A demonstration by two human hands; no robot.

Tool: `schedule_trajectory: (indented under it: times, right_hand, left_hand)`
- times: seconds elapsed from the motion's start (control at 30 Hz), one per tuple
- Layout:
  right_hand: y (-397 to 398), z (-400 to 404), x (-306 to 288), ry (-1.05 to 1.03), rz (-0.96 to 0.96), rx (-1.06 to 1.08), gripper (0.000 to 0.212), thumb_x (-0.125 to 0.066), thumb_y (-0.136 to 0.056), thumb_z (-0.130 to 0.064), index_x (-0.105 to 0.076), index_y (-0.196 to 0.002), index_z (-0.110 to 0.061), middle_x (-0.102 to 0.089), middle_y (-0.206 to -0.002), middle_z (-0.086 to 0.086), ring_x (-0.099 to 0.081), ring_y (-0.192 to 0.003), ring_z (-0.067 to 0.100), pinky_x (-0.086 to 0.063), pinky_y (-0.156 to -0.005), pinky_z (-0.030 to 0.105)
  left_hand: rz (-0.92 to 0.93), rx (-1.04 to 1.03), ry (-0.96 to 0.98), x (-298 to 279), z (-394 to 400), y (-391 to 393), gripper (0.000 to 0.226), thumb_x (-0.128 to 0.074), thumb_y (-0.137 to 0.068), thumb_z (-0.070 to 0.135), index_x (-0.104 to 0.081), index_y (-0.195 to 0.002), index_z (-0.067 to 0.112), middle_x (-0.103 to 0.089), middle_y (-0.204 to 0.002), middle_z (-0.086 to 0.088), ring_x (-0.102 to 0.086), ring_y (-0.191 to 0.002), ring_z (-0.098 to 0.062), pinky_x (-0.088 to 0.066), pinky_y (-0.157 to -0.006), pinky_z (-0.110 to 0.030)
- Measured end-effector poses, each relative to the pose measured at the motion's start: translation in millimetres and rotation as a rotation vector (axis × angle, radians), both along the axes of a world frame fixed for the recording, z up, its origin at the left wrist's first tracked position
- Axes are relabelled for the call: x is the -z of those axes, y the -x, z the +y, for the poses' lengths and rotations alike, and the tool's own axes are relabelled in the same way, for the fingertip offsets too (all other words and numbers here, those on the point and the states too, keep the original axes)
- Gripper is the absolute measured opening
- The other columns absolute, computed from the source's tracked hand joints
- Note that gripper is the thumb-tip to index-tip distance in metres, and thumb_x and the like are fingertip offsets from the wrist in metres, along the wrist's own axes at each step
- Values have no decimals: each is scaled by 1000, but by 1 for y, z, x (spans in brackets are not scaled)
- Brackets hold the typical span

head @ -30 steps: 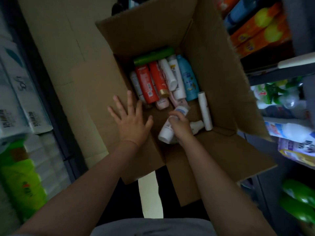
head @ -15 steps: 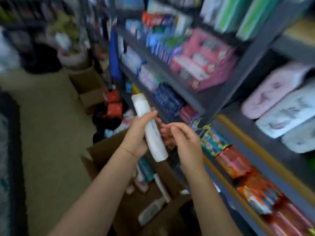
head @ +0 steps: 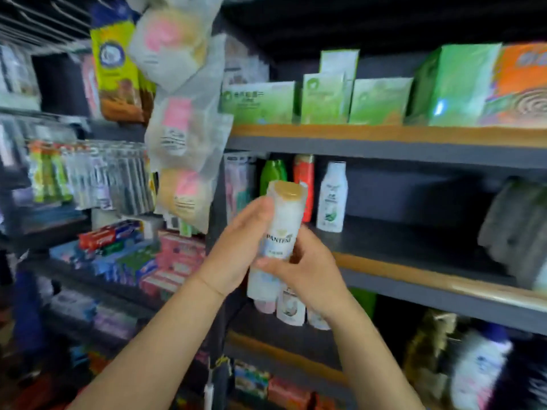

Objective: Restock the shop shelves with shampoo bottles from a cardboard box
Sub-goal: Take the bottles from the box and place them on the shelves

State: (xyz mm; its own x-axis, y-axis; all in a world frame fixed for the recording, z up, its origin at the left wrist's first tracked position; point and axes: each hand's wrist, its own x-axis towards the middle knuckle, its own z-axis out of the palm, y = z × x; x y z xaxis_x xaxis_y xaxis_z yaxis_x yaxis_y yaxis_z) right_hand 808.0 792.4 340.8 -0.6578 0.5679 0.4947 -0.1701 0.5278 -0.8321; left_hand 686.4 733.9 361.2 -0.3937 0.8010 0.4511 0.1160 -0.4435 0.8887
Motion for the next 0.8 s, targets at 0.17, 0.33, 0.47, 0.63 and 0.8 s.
schedule_trajectory:
  times: [0.17, 0.33, 0.47, 0.63, 0.8]
  right_hand:
    - [-48, 41, -36, -147, 72, 297, 51, -83, -76, -12, -57, -113, -36, -67, -103, -21, -61, -96, -8, -47, -77, 7]
    - [-70, 91, -39, -203, 3, 431, 49, -80, -77, -9, -59, -115, -31, -67, -107, -17, -62, -101, 4, -54, -89, 31]
    - [-70, 125, -38, -16, -44, 454, 48, -77, -79, -3, -56, -115, -27, -66, -106, -4, -65, -102, 18, -61, -81, 40]
    - [-53, 166, -49, 182, -61, 554, 44, -73, -83, -1, -45, -116, -8, -59, -113, 9, -63, -103, 26, -62, -68, 38]
    - [-39, 210, -49, 385, -79, 563, 48, -71, -83, 4, -40, -117, -11, -49, -126, 12, -61, -106, 32, -62, -59, 42]
  left_hand:
    - [198, -167, 125, 0, 60, -13, 32, -40, -105, 40, -69, -112, 30, -66, -114, 15, -59, -109, 2, -39, -91, -19]
    - [1086, -358, 446, 41, 100, 3, 27, -49, -98, 50, -64, -110, 32, -61, -108, 10, -50, -114, -18, -24, -108, -34]
    - [1072, -438, 348, 48, 105, 5, 28, -50, -94, 57, -60, -90, 31, -56, -94, 12, -45, -100, -14, -21, -99, -35]
    - [1081, -479, 284, 53, 109, 6, 28, -50, -94, 57, -60, -88, 31, -56, -91, 14, -44, -98, -12, -16, -92, -29]
    - [1070, -491, 266, 55, 112, 8, 26, -52, -94, 55, -57, -86, 31, -55, -91, 14, -43, -96, -12, -15, -90, -28]
